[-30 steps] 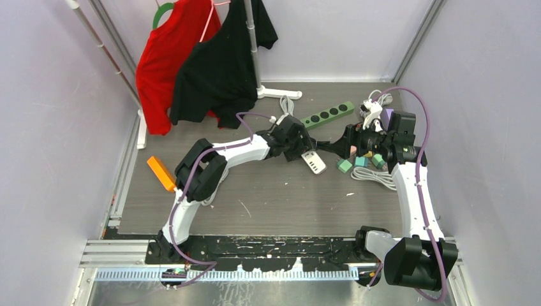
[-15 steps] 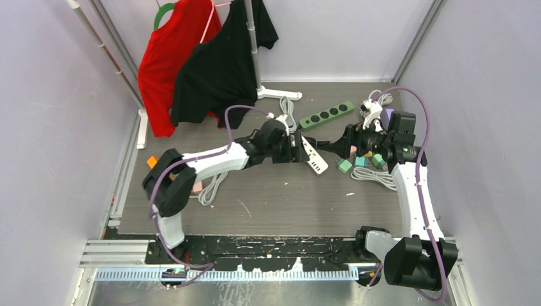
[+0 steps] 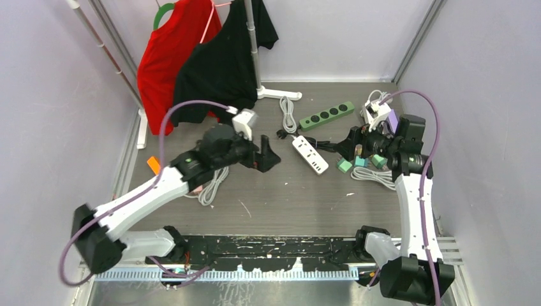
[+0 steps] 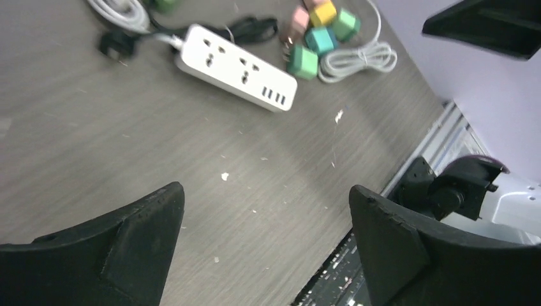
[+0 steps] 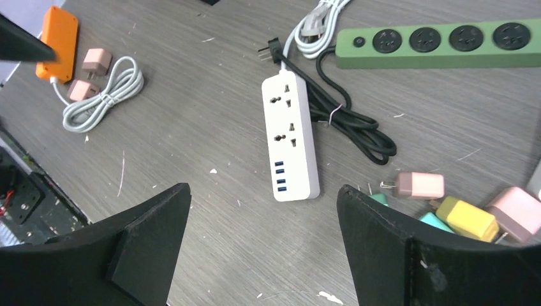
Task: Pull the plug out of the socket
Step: Move the socket to the center of the board, then reset both arms
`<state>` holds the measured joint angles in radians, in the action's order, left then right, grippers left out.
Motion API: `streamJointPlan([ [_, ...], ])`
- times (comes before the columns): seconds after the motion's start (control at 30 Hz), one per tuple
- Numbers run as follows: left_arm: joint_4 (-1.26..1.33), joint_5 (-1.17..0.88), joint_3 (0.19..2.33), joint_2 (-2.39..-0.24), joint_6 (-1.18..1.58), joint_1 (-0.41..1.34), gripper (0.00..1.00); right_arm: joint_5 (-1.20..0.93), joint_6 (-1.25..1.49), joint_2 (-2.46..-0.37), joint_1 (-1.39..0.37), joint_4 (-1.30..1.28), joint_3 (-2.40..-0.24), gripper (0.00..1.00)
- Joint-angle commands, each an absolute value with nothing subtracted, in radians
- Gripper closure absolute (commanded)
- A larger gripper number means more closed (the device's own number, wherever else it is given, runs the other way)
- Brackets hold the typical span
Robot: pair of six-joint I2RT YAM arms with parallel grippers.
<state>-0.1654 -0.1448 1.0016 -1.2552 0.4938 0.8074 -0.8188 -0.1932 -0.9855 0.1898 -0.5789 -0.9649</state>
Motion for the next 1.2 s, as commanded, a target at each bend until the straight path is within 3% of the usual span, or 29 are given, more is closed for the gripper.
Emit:
streamJointPlan([
  [0.0, -0.334, -0.029, 1.023, -1.060, 0.369, 0.759, 0.01, -0.775, -0.196, -0.942, 0.199, -0.609, -1.051, 0.07],
  [0.07, -0.414, -0.003, 1.051, -1.003, 0.342, 0.742, 0.01, -0.778, -0.116, -0.973, 0.202, -0.656, -1.135, 0.00],
  [0.23, -0.573, 0.056, 1.151, -0.898, 0.285, 0.733, 0.01, -0.969, -0.001, -1.163, 0.204, -0.948, -1.522, 0.00],
  [0.3, -0.615, 0.069, 1.185, -0.866, 0.272, 0.732, 0.01, -0.953, 0.035, -1.182, 0.205, -0.953, -1.608, 0.00],
  [0.47, -0.679, 0.093, 1.259, -0.798, 0.260, 0.733, 0.01, -0.761, 0.126, -1.041, 0.205, -0.765, -1.603, 0.00],
  [0.73, -0.737, 0.123, 1.346, -0.736, 0.269, 0.733, 0.00, -0.649, 0.329, -1.016, 0.204, -0.810, -1.729, 0.00],
  [1.17, -0.765, 0.103, 1.358, -0.700, 0.303, 0.732, 0.00, -0.671, 0.396, -1.003, 0.204, -0.795, -1.762, 0.00],
])
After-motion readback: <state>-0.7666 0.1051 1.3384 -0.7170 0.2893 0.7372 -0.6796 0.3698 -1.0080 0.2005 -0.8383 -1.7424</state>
